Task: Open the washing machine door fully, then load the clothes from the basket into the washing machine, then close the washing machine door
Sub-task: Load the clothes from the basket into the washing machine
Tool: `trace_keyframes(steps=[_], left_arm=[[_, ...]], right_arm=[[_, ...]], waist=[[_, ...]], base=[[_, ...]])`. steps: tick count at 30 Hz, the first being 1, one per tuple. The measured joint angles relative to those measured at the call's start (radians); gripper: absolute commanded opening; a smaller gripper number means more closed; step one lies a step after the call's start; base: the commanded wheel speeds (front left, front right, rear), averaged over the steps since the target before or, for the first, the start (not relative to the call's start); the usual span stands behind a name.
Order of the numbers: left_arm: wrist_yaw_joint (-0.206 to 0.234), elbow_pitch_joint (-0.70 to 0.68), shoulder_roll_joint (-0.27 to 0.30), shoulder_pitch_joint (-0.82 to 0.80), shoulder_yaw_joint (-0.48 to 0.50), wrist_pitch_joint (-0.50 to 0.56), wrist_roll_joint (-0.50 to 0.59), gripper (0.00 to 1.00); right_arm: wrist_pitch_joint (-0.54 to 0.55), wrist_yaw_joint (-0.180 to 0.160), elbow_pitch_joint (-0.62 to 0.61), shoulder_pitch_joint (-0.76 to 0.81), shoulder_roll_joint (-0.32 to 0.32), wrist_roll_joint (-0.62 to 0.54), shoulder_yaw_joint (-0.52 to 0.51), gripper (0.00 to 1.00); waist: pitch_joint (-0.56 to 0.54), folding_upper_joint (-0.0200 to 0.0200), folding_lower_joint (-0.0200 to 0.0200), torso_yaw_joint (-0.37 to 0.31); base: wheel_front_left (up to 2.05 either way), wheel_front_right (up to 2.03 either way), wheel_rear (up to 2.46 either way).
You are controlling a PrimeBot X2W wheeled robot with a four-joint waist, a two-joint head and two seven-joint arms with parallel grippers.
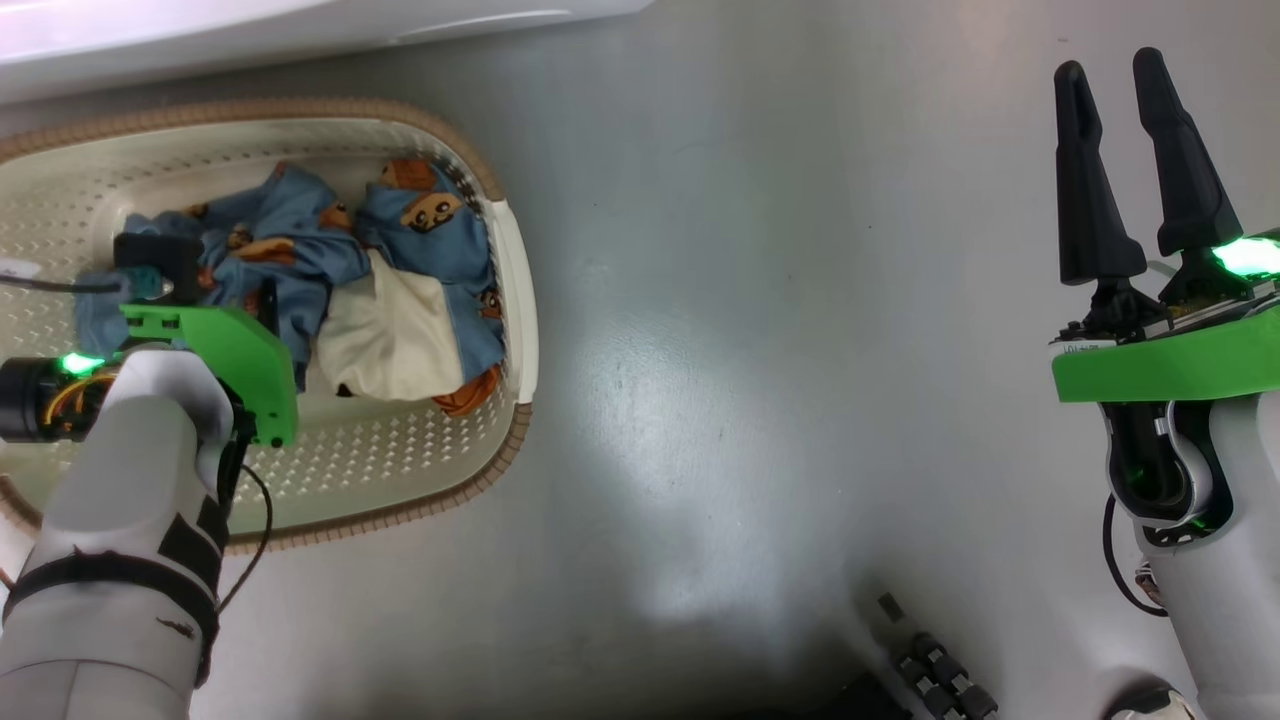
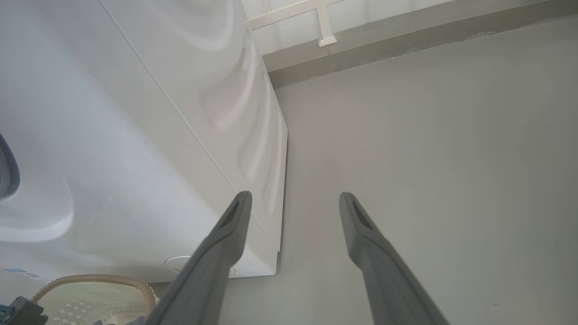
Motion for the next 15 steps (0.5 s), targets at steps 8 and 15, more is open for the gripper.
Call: trace_keyframes(steps=[8, 15], left_arm=[[0.002, 0.0, 0.006, -0.004, -0.008, 0.024, -0.004, 0.0], [0.002, 0.001, 0.007, -0.004, -0.005, 0.021, -0.023, 0.0]], right_arm=[[0.0, 0.0, -0.003, -0.002, 0.003, 0.0, 0.004, 1.0], [0.0, 0.0, -0.003, -0.003, 0.003, 0.0, 0.003, 1.0]], waist=[[0.006, 0.0, -0.0001, -0.011], [-0.006, 0.0, -0.0002, -0.013]], base=[[0.0, 0.0, 0.0], [0.0, 0.0, 0.0]])
